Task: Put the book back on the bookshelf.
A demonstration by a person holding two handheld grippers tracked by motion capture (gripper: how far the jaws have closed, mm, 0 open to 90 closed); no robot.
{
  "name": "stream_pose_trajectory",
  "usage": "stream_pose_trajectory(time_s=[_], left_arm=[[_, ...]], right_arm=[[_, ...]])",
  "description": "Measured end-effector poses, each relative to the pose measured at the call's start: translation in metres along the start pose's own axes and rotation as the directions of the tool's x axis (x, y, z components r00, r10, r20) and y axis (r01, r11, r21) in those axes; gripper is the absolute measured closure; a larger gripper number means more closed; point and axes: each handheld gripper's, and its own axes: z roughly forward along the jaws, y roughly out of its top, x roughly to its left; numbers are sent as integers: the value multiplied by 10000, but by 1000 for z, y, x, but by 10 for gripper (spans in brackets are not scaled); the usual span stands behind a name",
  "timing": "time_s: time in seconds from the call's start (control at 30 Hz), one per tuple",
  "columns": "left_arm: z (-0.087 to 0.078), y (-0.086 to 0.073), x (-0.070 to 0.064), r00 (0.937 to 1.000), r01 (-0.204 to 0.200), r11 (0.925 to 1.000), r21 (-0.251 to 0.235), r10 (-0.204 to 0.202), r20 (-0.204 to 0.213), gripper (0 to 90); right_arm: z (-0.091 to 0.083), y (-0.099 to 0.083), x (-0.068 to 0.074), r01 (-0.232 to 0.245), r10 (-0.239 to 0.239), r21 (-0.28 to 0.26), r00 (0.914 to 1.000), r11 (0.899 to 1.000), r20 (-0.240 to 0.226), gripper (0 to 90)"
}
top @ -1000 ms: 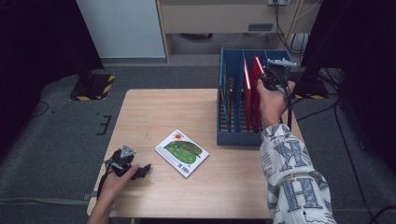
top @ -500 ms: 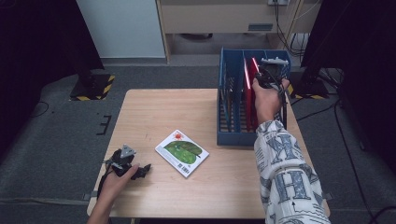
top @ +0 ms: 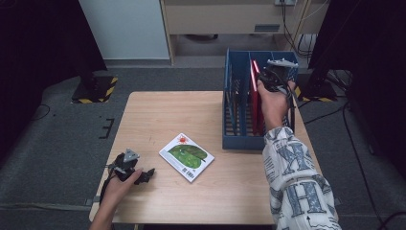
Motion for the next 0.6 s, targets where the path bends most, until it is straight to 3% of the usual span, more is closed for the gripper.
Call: stream_pose_trajectory(time_s=[0.4, 0.6], left_arm=[[0, 0, 0, 10000, 5, 10000, 3, -5, 5, 0], [0, 0, 0, 10000, -62, 10000, 58, 62, 5, 0]], right_arm=[[-19, 5, 2, 165, -183, -432, 9990, 9989, -418, 767], [-30, 4, 2, 80, -125, -548, 9965, 9985, -821, 634]])
